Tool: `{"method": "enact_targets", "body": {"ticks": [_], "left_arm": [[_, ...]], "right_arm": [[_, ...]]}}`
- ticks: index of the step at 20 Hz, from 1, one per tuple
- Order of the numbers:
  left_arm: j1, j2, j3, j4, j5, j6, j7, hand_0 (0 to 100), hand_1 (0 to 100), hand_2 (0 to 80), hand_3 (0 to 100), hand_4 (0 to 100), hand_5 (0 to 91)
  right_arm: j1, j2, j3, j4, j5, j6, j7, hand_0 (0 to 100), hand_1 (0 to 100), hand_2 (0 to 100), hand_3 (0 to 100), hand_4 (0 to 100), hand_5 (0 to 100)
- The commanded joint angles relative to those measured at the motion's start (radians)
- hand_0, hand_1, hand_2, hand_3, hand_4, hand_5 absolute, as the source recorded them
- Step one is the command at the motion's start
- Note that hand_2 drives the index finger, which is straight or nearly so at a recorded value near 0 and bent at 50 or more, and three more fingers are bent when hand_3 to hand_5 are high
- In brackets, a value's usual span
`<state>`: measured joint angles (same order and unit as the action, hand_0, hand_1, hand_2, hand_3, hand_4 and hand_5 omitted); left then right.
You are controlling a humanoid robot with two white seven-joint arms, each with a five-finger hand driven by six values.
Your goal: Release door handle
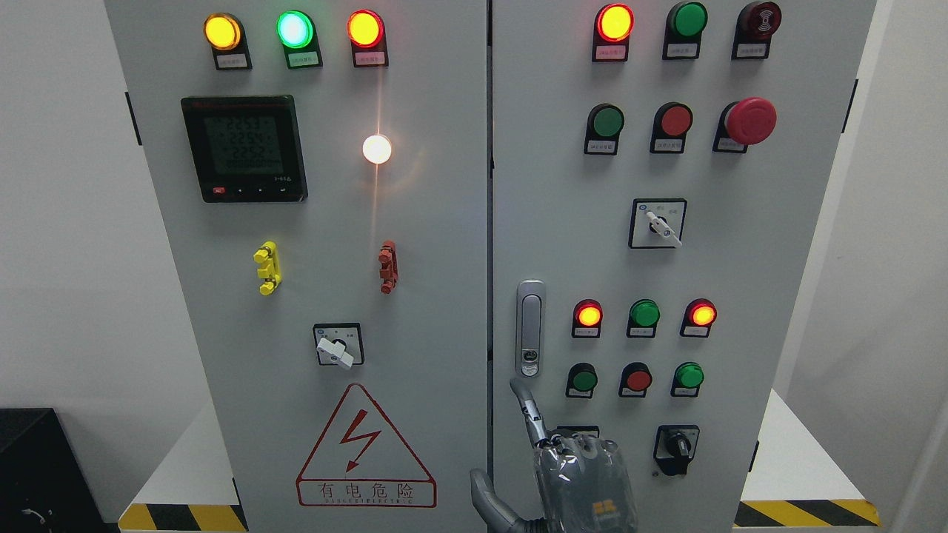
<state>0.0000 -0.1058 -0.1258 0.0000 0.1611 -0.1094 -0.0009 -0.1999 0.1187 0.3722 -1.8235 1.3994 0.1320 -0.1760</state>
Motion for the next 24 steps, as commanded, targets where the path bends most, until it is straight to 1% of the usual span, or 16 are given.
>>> {"method": "enact_targets", "body": {"ticks": [1,4,7,15,17,24], "left_arm": [[-0.028,0.000,0.000,0.029,0.000,0.000,0.001,12,56,0.0,0,0,0.0],[-0.028,0.000,0.000,0.029,0.000,0.000,0.001,12,56,0.0,0,0,0.0],[-0.026,0.000,0.000,0.029,0.000,0.000,0.001,12,56,0.0,0,0,0.0],[-0.028,0.000,-0.002,0.029,0.000,0.000,0.001,12,56,0.0,0,0,0.0],[-0.026,0.000,0.000,0.029,0.001,0.000,0.001,12,56,0.0,0,0,0.0],[-0.028,0.000,0.000,0.029,0.000,0.000,0.001,12,56,0.0,0,0,0.0]], "right_arm": [[-0.044,0.001,0.004,0.072,0.032,0.026,0.003,35,19,0,100,100,100],[-0.042,0.001,0.001,0.070,0.033,0.027,0.003,36,19,0,100,100,100],[-0.047,0.001,-0.006,0.073,0.033,0.050,0.003,37,19,0,100,100,100],[-0.069,-0.004,-0.021,0.078,0.062,0.052,0.006,38,19,0,100,100,100],[-0.070,-0.004,-0.035,0.076,0.070,0.052,0.004,38,19,0,100,100,100],[-0.070,-0.002,-0.036,0.079,0.101,0.052,0.006,38,19,0,100,100,100]]}}
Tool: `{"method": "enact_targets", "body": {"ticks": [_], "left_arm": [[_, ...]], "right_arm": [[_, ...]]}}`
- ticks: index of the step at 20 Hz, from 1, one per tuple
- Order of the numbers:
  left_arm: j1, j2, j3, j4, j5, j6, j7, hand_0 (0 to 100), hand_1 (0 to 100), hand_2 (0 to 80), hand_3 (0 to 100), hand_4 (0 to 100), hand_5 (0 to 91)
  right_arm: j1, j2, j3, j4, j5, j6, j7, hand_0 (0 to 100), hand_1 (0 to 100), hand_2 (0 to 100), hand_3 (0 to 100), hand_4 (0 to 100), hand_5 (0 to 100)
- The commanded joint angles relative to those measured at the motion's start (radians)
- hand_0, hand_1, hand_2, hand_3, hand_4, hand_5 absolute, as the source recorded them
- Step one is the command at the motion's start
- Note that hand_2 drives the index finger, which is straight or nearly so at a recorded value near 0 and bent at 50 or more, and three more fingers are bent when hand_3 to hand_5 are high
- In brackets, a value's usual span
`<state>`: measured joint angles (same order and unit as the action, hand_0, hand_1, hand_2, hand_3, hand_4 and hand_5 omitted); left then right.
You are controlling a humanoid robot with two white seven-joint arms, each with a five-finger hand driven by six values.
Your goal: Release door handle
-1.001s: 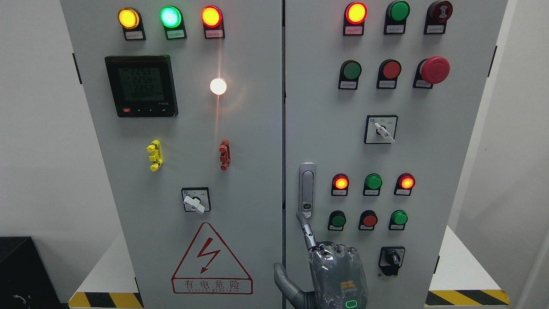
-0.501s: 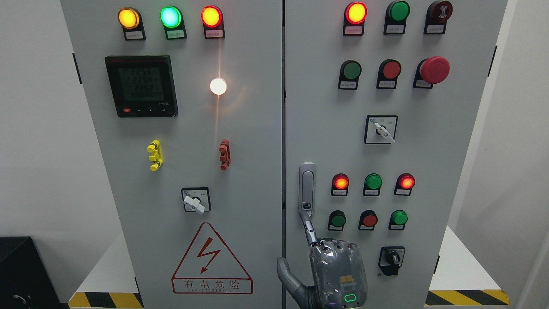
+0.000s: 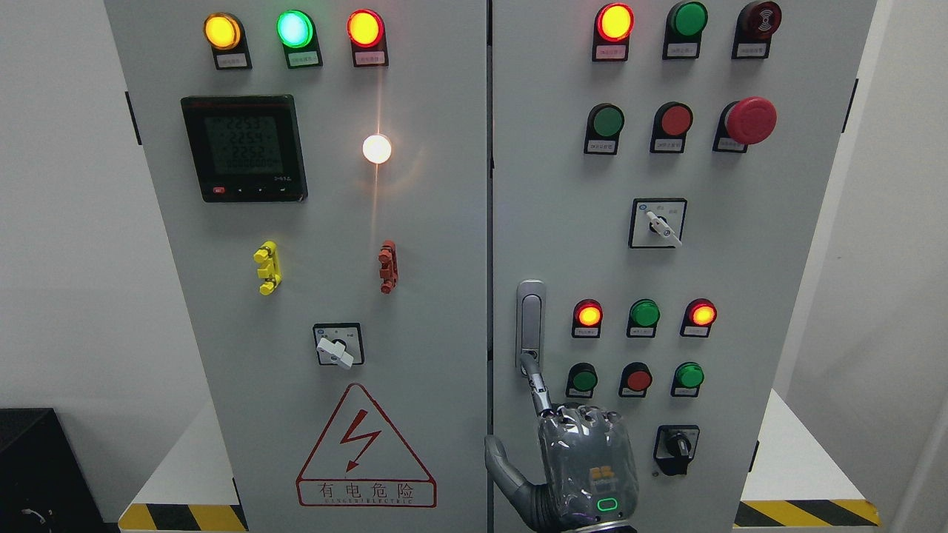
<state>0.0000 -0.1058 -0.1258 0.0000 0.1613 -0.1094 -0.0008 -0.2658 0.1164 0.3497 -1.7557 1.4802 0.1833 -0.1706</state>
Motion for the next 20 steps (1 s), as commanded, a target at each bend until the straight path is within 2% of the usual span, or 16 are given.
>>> {"method": "enact_targets", "body": {"ticks": [1,20], "left_arm": [[-0.026,0.000,0.000,0.029,0.000,0.000,0.001,12,56,0.0,0,0,0.0],[-0.026,0.000,0.000,0.029,0.000,0.000,0.001,12,56,0.0,0,0,0.0]], "right_arm": [[-0.006,0.000,-0.015,0.015,0.029,0.001,0.000,38,19,0,100,100,100],[-0.012,0.005,-0.032,0.036,0.054,0.002,0.003,38,20,0,100,100,100]]}}
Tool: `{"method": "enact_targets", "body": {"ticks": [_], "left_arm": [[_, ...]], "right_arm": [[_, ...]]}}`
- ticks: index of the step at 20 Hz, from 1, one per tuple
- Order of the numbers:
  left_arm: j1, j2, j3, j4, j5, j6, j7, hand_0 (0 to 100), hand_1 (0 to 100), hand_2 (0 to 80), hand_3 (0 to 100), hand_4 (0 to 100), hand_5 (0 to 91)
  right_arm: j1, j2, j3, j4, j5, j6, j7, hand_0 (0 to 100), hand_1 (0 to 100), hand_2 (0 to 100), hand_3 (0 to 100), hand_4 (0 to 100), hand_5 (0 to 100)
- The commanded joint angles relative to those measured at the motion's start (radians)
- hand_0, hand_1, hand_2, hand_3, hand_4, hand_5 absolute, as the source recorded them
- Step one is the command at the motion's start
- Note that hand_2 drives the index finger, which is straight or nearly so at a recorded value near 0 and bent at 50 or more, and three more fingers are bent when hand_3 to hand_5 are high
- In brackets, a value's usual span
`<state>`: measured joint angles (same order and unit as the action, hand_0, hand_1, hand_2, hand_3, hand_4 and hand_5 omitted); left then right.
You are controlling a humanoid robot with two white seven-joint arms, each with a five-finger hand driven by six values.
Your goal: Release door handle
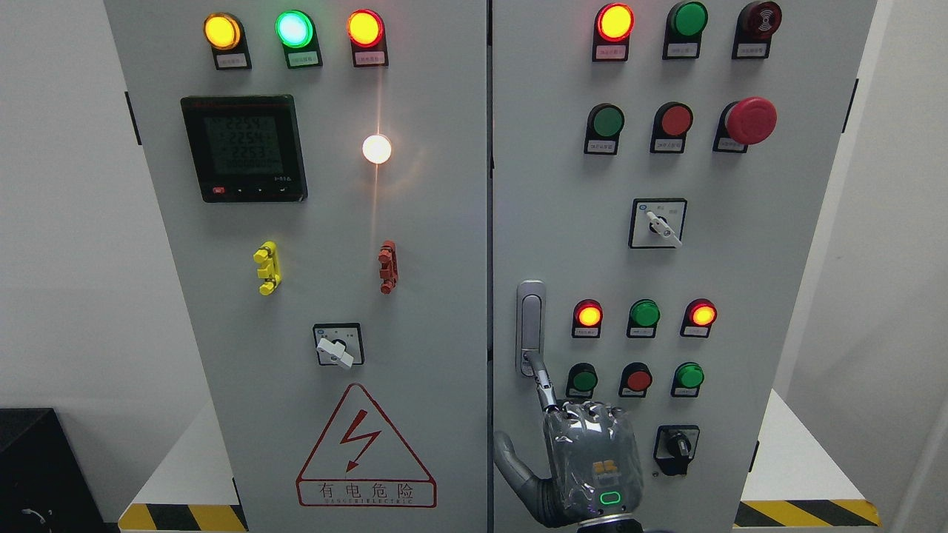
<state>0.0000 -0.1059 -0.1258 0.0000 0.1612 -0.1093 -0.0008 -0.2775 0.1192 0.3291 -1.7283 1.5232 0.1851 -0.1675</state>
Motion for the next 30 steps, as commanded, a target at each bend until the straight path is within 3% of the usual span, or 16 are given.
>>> {"method": "enact_targets", "body": {"ticks": [1,30], "left_arm": [[-0.026,0.000,0.000,0.029,0.000,0.000,0.001,12,56,0.0,0,0,0.0],[-0.028,0.000,0.000,0.029,0.000,0.000,0.001,12,56,0.0,0,0,0.0]], "right_arm": [[0.000,0.002,-0.012,0.009,0.012,0.000,0.002,38,20,0,100,100,100],[-0.002,0.003,-0.004,0.016,0.011,-0.003,0.017,38,20,0,100,100,100]]}}
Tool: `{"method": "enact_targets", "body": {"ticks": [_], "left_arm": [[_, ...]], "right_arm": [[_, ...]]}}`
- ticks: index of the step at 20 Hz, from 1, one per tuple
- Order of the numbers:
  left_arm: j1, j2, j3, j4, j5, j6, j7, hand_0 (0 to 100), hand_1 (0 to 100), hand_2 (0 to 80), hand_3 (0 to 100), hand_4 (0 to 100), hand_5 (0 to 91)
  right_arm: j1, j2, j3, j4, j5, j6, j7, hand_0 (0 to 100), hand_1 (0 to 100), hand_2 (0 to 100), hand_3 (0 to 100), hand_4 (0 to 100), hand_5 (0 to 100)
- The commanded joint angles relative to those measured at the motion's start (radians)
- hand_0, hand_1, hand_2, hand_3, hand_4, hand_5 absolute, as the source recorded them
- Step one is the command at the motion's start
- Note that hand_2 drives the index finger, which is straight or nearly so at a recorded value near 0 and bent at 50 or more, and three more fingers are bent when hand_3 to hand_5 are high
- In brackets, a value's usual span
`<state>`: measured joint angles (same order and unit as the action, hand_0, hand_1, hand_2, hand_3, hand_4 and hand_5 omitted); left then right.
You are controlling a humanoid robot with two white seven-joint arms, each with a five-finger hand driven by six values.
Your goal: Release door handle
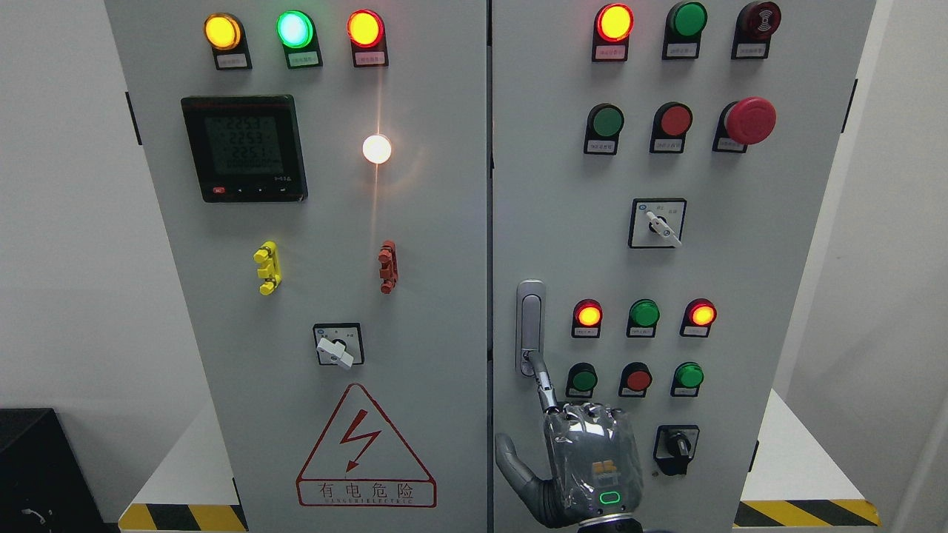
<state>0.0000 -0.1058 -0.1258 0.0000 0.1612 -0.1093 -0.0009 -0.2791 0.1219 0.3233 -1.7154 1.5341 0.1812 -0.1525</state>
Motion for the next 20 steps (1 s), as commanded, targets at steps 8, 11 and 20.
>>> {"method": "enact_targets", "body": {"ticks": [8,11,20], "left_arm": [[-0.026,0.000,0.000,0.029,0.001,0.000,0.001,12,56,0.0,0,0,0.0],[-0.028,0.000,0.000,0.029,0.000,0.000,0.001,12,56,0.0,0,0,0.0],[-0.028,0.000,0.000,0.029,0.000,0.000,0.001,12,56,0.0,0,0,0.0]], "right_arm": [[-0.002,0.005,0.000,0.008,0.001,0.001,0.002,38,20,0,100,100,100],[0.000,0.005,-0.001,0.008,0.000,0.001,0.002,38,20,0,100,100,100],[0.000,0.005,-0.001,0.014,0.001,0.001,0.004,38,21,0,100,100,100]]}}
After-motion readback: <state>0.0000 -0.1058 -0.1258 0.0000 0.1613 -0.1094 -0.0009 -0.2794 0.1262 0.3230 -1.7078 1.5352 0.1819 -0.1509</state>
